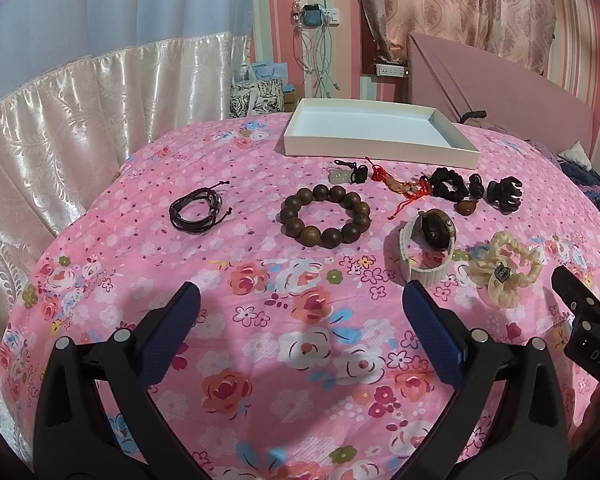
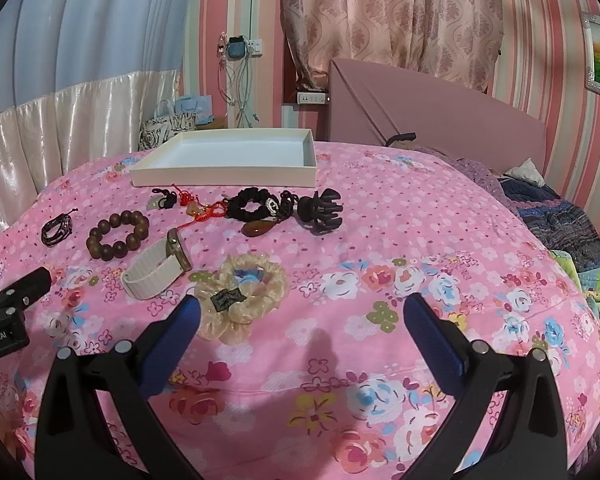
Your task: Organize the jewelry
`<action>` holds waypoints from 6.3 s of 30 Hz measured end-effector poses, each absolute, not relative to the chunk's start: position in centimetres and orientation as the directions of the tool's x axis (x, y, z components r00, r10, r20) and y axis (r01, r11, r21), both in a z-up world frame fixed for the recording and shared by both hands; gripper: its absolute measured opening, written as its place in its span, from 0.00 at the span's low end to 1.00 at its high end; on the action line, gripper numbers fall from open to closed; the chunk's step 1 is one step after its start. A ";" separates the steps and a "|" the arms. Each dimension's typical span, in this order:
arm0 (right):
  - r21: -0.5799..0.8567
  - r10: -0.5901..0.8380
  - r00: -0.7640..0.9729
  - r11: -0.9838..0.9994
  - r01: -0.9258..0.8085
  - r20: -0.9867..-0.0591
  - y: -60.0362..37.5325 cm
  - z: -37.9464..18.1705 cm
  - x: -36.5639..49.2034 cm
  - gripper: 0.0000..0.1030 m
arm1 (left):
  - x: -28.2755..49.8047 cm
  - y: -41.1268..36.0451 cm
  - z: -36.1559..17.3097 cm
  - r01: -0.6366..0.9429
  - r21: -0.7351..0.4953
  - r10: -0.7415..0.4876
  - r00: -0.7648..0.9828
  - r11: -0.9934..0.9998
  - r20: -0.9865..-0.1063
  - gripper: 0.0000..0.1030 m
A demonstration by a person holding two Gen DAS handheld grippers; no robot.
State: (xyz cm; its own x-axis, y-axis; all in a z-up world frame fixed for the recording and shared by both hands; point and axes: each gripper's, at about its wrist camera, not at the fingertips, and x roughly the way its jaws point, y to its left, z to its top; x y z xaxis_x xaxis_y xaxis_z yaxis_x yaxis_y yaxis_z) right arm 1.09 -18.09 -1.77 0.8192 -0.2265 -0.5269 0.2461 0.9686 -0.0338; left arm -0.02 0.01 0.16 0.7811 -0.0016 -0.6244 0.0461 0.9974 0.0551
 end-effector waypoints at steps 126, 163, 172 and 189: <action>0.099 0.047 0.677 0.994 0.038 -0.734 -21.7 -1.5 20.0 0.57 | 20.5 -5.6 0.7 0.268 -0.020 -0.190 0.626 0.963 -0.756 0.88; 0.104 0.021 0.665 0.991 0.086 -0.747 -23.2 -4.6 21.7 0.18 | 24.0 -10.7 -4.6 0.362 -0.065 -0.246 0.481 0.930 -0.841 0.37; 0.149 0.056 0.662 0.985 0.085 -0.747 -23.8 -5.2 21.8 0.18 | 23.9 -9.3 -4.7 0.350 -0.073 -0.249 0.489 0.934 -0.836 0.14; 0.155 0.071 0.733 0.987 0.048 -0.676 -23.8 -3.4 20.7 0.17 | 23.1 -7.7 -2.7 0.354 -0.110 -0.299 0.540 0.929 -0.787 0.10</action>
